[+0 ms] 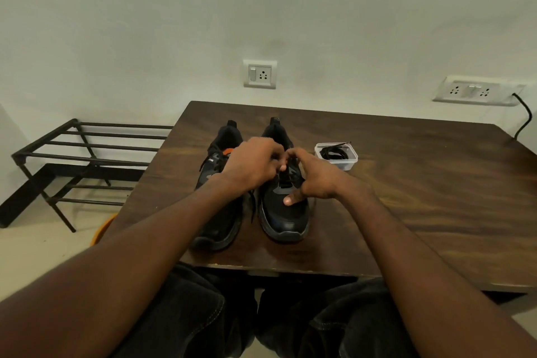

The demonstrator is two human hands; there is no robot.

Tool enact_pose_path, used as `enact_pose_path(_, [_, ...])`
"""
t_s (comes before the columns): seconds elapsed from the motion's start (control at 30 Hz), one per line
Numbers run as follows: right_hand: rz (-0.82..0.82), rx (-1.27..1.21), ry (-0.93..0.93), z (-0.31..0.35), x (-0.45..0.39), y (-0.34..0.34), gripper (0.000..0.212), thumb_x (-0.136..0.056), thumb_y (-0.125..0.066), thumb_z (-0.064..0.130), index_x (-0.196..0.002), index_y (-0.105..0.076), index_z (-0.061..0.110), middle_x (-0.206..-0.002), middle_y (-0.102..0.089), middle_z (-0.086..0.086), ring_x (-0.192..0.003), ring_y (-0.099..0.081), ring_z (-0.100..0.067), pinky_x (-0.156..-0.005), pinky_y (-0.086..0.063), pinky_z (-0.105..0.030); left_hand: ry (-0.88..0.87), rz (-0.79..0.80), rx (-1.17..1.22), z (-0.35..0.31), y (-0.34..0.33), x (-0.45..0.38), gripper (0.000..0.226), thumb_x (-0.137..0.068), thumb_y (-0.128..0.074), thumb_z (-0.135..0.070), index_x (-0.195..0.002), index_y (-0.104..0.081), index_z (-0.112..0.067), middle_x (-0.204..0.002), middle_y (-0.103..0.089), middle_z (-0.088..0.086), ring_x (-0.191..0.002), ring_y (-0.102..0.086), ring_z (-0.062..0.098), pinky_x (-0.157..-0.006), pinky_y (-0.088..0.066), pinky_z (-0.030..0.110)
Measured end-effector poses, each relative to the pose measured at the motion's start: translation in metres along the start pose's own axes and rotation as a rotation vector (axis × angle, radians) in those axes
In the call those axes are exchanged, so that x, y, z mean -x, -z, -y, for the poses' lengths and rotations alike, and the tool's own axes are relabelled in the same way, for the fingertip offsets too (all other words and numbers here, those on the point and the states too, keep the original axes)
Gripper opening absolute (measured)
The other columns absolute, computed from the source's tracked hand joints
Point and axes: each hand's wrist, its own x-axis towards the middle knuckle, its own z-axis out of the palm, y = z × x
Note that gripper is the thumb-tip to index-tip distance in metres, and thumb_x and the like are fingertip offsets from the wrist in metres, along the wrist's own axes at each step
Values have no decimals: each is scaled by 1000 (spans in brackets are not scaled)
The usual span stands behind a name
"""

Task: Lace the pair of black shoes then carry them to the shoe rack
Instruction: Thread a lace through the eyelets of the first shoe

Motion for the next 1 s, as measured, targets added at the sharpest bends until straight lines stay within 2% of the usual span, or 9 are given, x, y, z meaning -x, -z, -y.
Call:
enact_pose_path(0.1, [-1,-17,1,-1,0,0,107,-68,-98,26,-153,-33,35,-152,-50,1,-139,-50,-26,-109,-45,-42,64,-282,391,0,9,-10,11,-101,-60,-14,-98,-70,-18,-97,-72,-3,-92,-68,7,-85,-56,29])
enact_pose_path(0.2, [15,-8,0,-1,-1,2,104,-70,-96,24,-152,-34,37,-151,-50,-1,-135,-51,-26,-100,-46,-38,218,-362,948,-5,29,-13,15,-110,-45,-16,-106,-58,-10,-94,-76,10,-83,-75,21,-58,-52,24])
enact_pose_path(0.27, [28,-25,-9,-1,-1,2,102,-70,-96,23,-150,-36,39,-150,-49,-2,-129,-54,-27,-89,-52,-37,184,-275,828,-5,28,-8,11,-110,-47,-19,-105,-56,-14,-85,-72,9,-67,-68,16,-52,-47,25])
enact_pose_path(0.37, [27,-32,-5,0,-1,1,105,-69,-97,23,-152,-34,38,-151,-49,-2,-129,-55,-27,-88,-56,-40,46,-96,299,8,8,-5,6,-99,-67,-23,-104,-68,-20,-93,-67,-8,-81,-64,3,-76,-55,26])
enact_pose_path(0.47, [20,-30,-3,1,0,1,106,-69,-97,25,-153,-33,38,-150,-50,0,-127,-55,-24,-92,-55,-41,-4,60,31,12,0,-4,11,-92,-76,-29,-102,-72,-27,-95,-48,-17,-86,-54,3,-78,-41,19])
enact_pose_path(0.6, [24,-31,-9,0,0,1,108,-69,-97,26,-155,-32,37,-152,-49,-1,-132,-53,-27,-89,-56,-40,-48,-18,-49,6,2,-7,17,-94,-65,-12,-87,-63,-27,-92,-50,-12,-82,-50,6,-76,-39,22])
enact_pose_path(0.73, [32,-38,-13,2,2,2,106,-70,-96,24,-155,-33,37,-155,-46,-2,-136,-51,-29,-97,-55,-45,69,-142,180,7,12,-14,21,-99,-54,-5,-91,-58,-24,-96,-63,-4,-89,-60,11,-84,-51,30])
enact_pose_path(0.87, [28,-39,-14,3,3,2,107,-69,-97,24,-154,-32,38,-152,-49,-2,-132,-54,-28,-98,-56,-48,36,87,60,7,7,-6,16,-93,-74,-26,-97,-59,-28,-97,-55,-12,-87,-56,5,-75,-41,20])
enact_pose_path(1.0, [27,-36,-17,4,3,2,108,-70,-96,24,-155,-31,37,-153,-48,-1,-134,-53,-28,-102,-54,-48,11,146,-65,5,1,-6,16,-96,-69,-23,-85,-57,-24,-87,-62,-4,-80,-59,12,-71,-41,25])
